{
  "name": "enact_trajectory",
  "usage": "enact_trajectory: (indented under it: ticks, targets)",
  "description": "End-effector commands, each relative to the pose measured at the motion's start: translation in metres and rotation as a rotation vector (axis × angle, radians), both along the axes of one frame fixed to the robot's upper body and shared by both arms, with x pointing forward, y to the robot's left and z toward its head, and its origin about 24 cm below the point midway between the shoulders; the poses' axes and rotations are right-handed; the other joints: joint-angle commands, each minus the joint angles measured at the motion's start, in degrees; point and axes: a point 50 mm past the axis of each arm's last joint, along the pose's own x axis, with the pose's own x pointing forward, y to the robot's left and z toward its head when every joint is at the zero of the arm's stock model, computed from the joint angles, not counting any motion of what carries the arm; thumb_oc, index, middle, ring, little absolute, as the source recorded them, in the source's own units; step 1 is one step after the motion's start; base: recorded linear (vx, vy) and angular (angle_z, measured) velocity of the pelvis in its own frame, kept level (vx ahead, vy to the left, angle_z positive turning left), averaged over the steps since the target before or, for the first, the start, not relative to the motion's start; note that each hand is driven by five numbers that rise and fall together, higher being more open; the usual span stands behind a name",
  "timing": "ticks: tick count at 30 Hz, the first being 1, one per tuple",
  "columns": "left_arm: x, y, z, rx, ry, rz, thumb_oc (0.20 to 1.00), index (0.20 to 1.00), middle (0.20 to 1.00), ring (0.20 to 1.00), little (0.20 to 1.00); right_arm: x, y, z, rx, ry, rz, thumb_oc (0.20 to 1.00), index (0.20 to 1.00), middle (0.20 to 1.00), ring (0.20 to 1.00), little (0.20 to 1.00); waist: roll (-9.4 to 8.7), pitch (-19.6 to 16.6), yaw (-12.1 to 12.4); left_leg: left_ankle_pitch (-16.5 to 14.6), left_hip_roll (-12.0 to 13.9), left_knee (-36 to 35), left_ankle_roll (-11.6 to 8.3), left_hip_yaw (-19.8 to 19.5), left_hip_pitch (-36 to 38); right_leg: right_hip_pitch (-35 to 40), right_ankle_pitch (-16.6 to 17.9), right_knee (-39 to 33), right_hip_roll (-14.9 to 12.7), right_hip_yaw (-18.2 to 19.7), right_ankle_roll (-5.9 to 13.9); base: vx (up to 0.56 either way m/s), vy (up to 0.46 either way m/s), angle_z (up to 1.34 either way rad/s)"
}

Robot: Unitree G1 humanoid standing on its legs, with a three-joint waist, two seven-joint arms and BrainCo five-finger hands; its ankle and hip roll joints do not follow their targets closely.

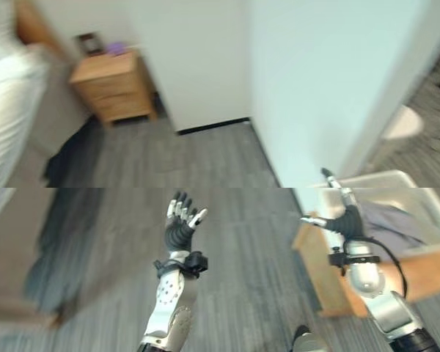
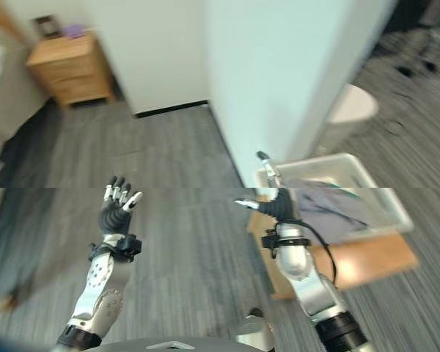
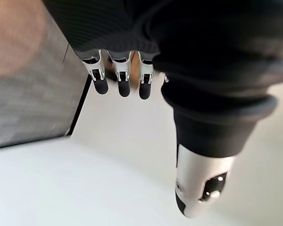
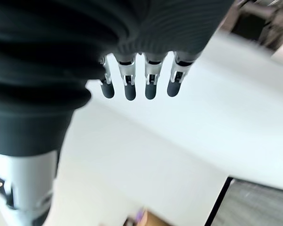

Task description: Pick up bed clothes into laundry basket.

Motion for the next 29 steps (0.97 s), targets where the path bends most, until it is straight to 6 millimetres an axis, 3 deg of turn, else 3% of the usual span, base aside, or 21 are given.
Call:
enact_trajectory:
  ticks: [1,3,5,7,9,11,13,14,15,16,17,19,21,29]
  targets:
    - [-0.007,0.032,0.022,0.156,-0.084,0.040,1.000,1.000,1.000,1.000,1.000,0.013,0.021,0.021,0.096,-0.128,0.061,1.000,1.000,1.000,1.000,1.000,-2.17,-3.5,1.0,-6.4,2.0,-0.4,-3.51,-6.2,-1.7,-3.8,-5.2,-7.6,3.2,0.1,4.84,0.00,0.271,2.44]
    - [-0.005,0.036,0.031,0.213,-0.126,0.027,1.000,1.000,1.000,1.000,1.000,0.017,0.022,0.024,0.114,-0.130,0.067,1.000,1.000,1.000,1.000,1.000,-3.03,-3.3,2.5,-6.6,0.0,-1.8,-2.03,-7.8,-2.9,-4.0,-4.9,-4.2,0.9,-1.3,5.90,0.02,0.244,1.86]
    - [-0.004,0.041,0.041,0.289,-0.158,0.027,1.000,1.000,1.000,1.000,1.000,0.020,0.026,0.027,0.148,-0.132,0.077,1.000,1.000,1.000,1.000,1.000,-4.17,-2.3,3.0,-7.7,-2.9,-3.6,-0.01,-9.8,-2.8,-5.9,-4.6,3.3,-3.2,-1.4,7.61,0.03,0.245,1.31]
    - [-0.001,0.046,0.052,0.352,-0.197,0.041,1.000,1.000,1.000,1.000,1.000,0.024,0.034,0.028,0.181,-0.127,0.100,1.000,1.000,1.000,1.000,1.000,-5.46,-1.0,3.5,-9.0,-5.2,-4.1,1.58,-12.5,-3.6,-8.6,-2.4,10.0,-6.2,2.2,10.39,0.02,0.164,0.70]
    - [0.002,0.045,0.055,0.362,-0.207,0.048,1.000,1.000,1.000,1.000,1.000,0.024,0.038,0.029,0.228,-0.126,0.118,1.000,1.000,1.000,1.000,1.000,-6.44,0.0,1.9,-7.7,-6.3,-4.4,2.22,-15.0,-5.6,-11.6,-1.9,9.9,-3.1,11.4,10.53,-0.03,0.080,1.43]
    - [0.006,0.043,0.055,0.339,-0.209,0.043,1.000,1.000,1.000,1.000,1.000,0.025,0.040,0.031,0.237,-0.132,0.127,1.000,1.000,1.000,1.000,1.000,-5.71,0.9,2.4,-7.7,-7.9,-4.2,2.64,-19.6,-6.9,-12.8,-5.3,7.8,1.3,20.3,10.69,0.05,0.073,1.50]
    - [0.008,0.040,0.054,0.331,-0.210,0.027,1.000,1.000,1.000,1.000,1.000,0.026,0.046,0.038,0.235,-0.152,0.159,1.000,1.000,1.000,1.000,1.000,-5.20,1.3,2.6,-7.8,-9.3,-4.3,2.92,-23.6,-7.8,-11.8,-7.7,5.1,3.2,23.9,9.29,0.11,0.019,1.37]
    - [0.009,0.040,0.055,0.332,-0.211,0.027,1.000,1.000,1.000,1.000,1.000,0.026,0.046,0.038,0.235,-0.153,0.159,1.000,1.000,1.000,1.000,1.000,-5.14,1.2,2.5,-7.5,-9.2,-4.4,2.91,-23.6,-8.0,-11.8,-7.4,4.8,3.3,23.8,9.18,0.16,-0.020,1.11]
    - [0.009,0.036,0.051,0.332,-0.198,0.005,1.000,1.000,1.000,1.000,1.000,0.028,0.053,0.040,0.263,-0.142,0.210,1.000,1.000,1.000,1.000,1.000,-5.34,1.0,2.3,-8.0,-11.2,-4.5,3.50,-27.7,-8.0,-11.0,-9.3,2.1,6.7,29.5,8.05,0.10,-0.025,1.29]
    - [0.010,0.036,0.051,0.332,-0.199,0.005,1.000,1.000,1.000,1.000,1.000,0.028,0.053,0.040,0.263,-0.143,0.211,1.000,1.000,1.000,1.000,1.000,-5.26,0.9,2.2,-7.7,-11.1,-4.5,3.47,-27.8,-8.2,-11.1,-8.9,1.8,6.9,29.3,7.96,0.20,-0.011,1.56]
    - [0.008,0.037,0.049,0.327,-0.192,-0.001,1.000,1.000,1.000,1.000,1.000,0.030,0.057,0.042,0.289,-0.123,0.249,1.000,1.000,1.000,1.000,1.000,-5.55,1.0,2.7,-7.8,-13.1,-4.7,3.94,-31.1,-8.1,-11.6,-8.7,-0.1,9.9,34.8,6.98,0.13,0.009,1.78]
    - [0.006,0.042,0.049,0.326,-0.191,0.002,1.000,1.000,1.000,1.000,1.000,0.032,0.063,0.044,0.325,-0.106,0.303,1.000,1.000,1.000,1.000,1.000,-5.80,1.0,3.6,-8.1,-14.9,-4.6,4.29,-33.9,-7.9,-12.0,-8.0,-2.4,11.7,37.2,5.86,0.12,-0.017,1.24]
    - [0.004,0.048,0.049,0.336,-0.185,0.011,1.000,1.000,1.000,1.000,1.000,0.035,0.066,0.040,0.337,-0.073,0.314,1.000,1.000,1.000,1.000,1.000,-6.53,0.6,3.9,-8.7,-15.9,-4.5,4.54,-35.1,-7.4,-10.1,-6.9,-5.5,11.0,36.9,5.56,0.06,-0.068,0.84]
    - [0.000,0.055,0.038,0.343,-0.139,0.046,1.000,1.000,1.000,1.000,1.000,0.038,0.068,0.020,0.405,0.048,0.326,1.000,1.000,1.000,1.000,1.000,-6.59,-1.1,4.6,-9.7,-15.3,-4.6,4.38,-33.9,-6.0,-6.7,-4.4,-11.6,10.5,36.9,5.78,0.06,-0.036,-0.07]
